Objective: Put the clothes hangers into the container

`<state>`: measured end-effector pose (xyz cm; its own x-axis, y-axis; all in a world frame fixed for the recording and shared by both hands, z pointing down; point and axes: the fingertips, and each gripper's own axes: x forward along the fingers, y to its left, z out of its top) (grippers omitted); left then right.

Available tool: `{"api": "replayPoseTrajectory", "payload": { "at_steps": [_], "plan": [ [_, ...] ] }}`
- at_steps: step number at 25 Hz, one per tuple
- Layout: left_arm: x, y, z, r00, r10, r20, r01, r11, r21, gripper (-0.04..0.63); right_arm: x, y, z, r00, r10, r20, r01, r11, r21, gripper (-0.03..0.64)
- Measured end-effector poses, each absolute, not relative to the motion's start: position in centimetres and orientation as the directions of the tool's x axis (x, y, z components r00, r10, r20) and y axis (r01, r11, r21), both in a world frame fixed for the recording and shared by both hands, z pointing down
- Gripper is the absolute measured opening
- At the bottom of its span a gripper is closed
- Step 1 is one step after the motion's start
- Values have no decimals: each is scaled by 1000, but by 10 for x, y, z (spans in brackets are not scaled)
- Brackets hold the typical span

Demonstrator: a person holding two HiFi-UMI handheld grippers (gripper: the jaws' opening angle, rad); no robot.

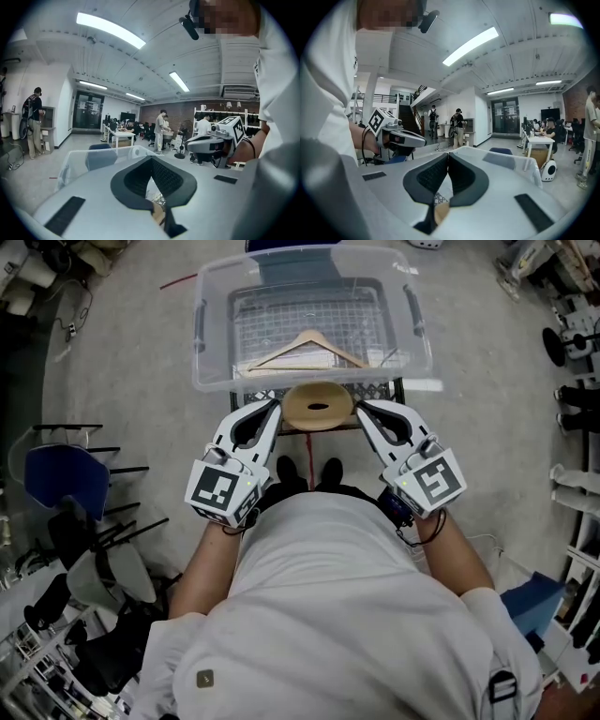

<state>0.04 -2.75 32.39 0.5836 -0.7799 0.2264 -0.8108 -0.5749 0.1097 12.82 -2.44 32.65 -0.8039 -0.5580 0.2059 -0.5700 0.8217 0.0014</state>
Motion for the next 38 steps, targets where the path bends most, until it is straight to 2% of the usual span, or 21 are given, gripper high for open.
{"api": "replayPoseTrajectory", "payload": {
  "at_steps": [10,19,26,30,38],
  "plan": [
    [39,6,337,569,-782,256,-821,-559,117,17,146,15,348,-840,-479,253,-509,858,-67,20],
    [36,45,325,609,-758,236,-790,-605,95,17,131,60,342,-821,-519,237,-547,834,-72,20],
    [-3,96,315,631,-745,217,-774,-625,102,17,97,108,334,-795,-554,248,-580,813,-44,20],
    [-31,127,309,639,-743,201,-767,-635,92,17,76,132,321,-789,-573,220,-579,814,44,20],
    [-75,185,305,647,-744,168,-761,-643,86,17,35,196,324,-790,-581,198,-582,811,58,20]
  ]
}}
